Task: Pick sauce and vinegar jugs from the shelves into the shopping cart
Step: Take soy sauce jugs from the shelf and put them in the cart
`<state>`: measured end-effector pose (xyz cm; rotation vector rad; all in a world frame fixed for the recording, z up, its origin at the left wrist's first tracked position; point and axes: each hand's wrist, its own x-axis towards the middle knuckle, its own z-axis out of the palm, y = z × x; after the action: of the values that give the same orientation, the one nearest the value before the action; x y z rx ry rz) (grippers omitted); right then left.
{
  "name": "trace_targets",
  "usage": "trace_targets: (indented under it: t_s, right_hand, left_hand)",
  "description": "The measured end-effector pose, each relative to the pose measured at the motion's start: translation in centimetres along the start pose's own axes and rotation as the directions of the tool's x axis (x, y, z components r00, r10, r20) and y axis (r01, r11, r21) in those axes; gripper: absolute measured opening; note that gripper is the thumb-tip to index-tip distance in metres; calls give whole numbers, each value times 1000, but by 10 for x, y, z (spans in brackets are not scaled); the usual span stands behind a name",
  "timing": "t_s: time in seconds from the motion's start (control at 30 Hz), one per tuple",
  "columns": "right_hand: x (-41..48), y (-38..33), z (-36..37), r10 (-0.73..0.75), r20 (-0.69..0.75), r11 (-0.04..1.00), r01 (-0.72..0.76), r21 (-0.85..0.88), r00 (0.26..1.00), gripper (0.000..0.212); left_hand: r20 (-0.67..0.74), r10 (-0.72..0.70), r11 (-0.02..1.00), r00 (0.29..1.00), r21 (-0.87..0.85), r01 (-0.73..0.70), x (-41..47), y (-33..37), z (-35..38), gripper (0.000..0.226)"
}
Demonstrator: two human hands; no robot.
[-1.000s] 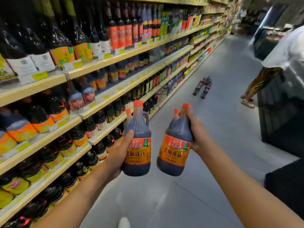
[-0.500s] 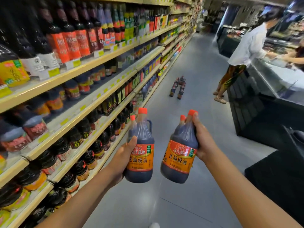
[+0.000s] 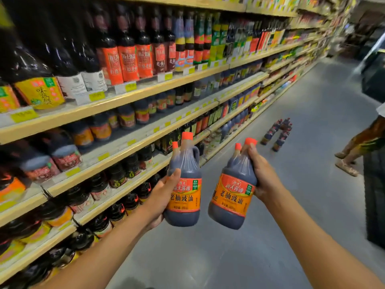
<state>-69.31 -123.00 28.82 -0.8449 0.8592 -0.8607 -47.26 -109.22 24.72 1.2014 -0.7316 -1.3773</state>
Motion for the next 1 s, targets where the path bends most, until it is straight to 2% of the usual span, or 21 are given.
trace_targets:
  t_s: [0.27, 0.4, 0.47, 0.53, 0.6, 0.73, 0.8, 0.87, 1.0]
  right_hand:
    - [113, 4, 41, 104, 163, 995, -102, -25, 981, 53]
    - [157, 11, 69, 131, 223, 991, -122, -55, 966, 44]
    - [174, 12, 84, 136, 262, 991, -126, -54, 955, 39]
    - [191, 15, 97, 145, 309, 989, -133, -59, 940, 40]
    - [205, 17, 111, 165, 360, 986, -148, -74, 918, 41]
    - [237, 26, 138, 257, 448, 966, -208, -156, 856, 49]
    - [252, 32, 153, 294, 471, 955, -236, -179, 832, 47]
    - [267, 37, 164, 304, 495, 950, -222, -219, 814, 55]
    - [295, 45, 186, 378, 530, 925, -289, -247, 759, 43]
  left_hand:
    - [-206, 34, 999, 978, -29, -41, 39, 20, -37, 52]
    - [-282, 23, 999, 959, -33, -34, 60, 29, -67, 63]
    - [-329, 9, 998, 944, -56, -29, 67, 31, -80, 77]
    - [-368, -18, 997, 930, -82, -14, 73, 33, -92, 107]
    - [-373, -23, 994, 928, -105, -17, 76, 34, -101, 123]
    - [-437, -6, 986, 900, -151, -67, 77, 37, -111, 112]
    - [-498, -14, 984, 867, -162, -77, 79, 36, -118, 98]
    - [-554, -49, 978, 831, -196, -73, 81, 35, -123, 81]
    - [-659, -63, 958, 750, -251, -141, 85, 30, -128, 56]
